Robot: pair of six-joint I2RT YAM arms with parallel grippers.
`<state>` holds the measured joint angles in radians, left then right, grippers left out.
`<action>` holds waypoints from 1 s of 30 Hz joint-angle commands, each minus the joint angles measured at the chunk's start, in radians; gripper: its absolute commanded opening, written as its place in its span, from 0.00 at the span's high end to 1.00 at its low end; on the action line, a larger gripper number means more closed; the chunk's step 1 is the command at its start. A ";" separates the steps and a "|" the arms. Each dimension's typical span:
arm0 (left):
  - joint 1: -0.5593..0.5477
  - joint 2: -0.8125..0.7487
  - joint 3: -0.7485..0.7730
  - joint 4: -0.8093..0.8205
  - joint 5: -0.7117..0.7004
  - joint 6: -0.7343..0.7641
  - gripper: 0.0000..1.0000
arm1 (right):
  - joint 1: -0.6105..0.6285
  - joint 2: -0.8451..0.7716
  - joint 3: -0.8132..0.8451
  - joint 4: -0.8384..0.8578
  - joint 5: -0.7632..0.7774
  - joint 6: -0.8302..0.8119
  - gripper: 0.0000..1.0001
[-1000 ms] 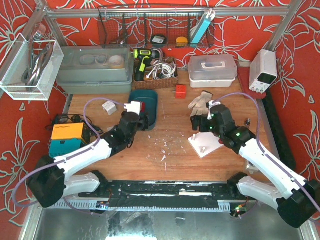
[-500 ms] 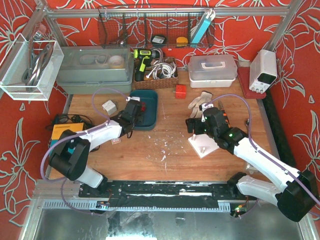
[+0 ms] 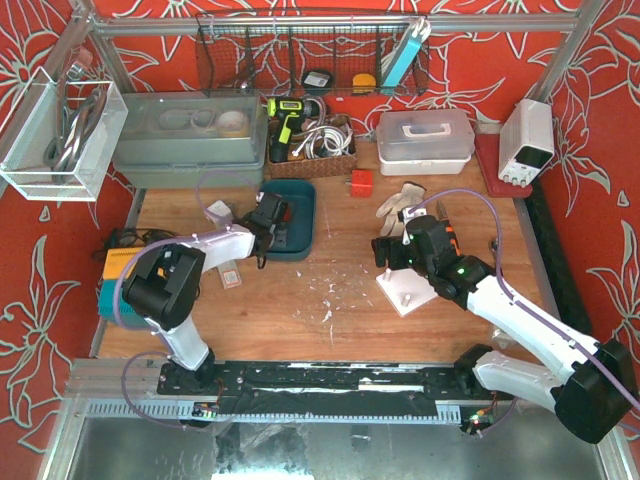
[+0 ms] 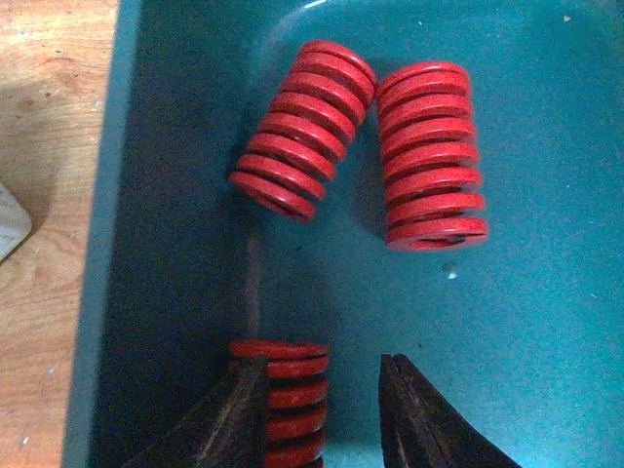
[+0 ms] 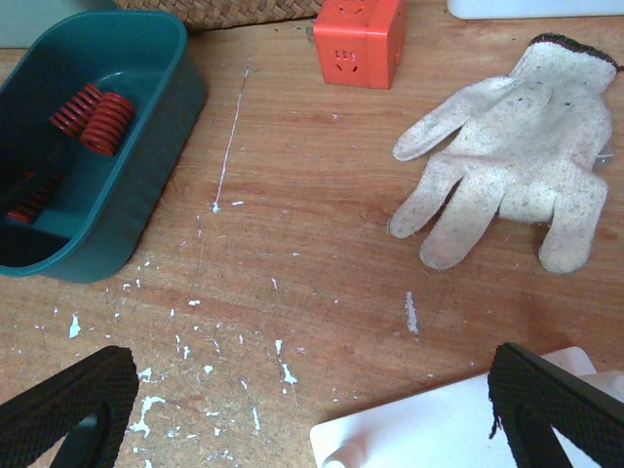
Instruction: Install the large spring
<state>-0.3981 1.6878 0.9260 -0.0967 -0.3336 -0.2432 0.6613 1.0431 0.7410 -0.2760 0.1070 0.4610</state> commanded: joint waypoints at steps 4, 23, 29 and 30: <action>0.007 0.087 0.066 -0.062 -0.006 0.004 0.63 | 0.005 -0.004 -0.011 0.014 0.031 -0.013 0.02; 0.007 0.188 0.101 -0.077 0.026 0.002 0.55 | 0.004 -0.005 -0.013 0.011 0.053 -0.020 0.02; 0.007 0.192 0.101 -0.084 0.031 0.010 0.67 | 0.004 -0.007 -0.014 0.011 0.053 -0.021 0.02; 0.007 0.185 0.099 -0.084 0.033 0.011 0.69 | 0.004 -0.007 -0.013 0.010 0.053 -0.021 0.02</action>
<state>-0.3916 1.8496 1.0325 -0.1177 -0.3202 -0.2398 0.6617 1.0431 0.7410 -0.2756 0.1383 0.4534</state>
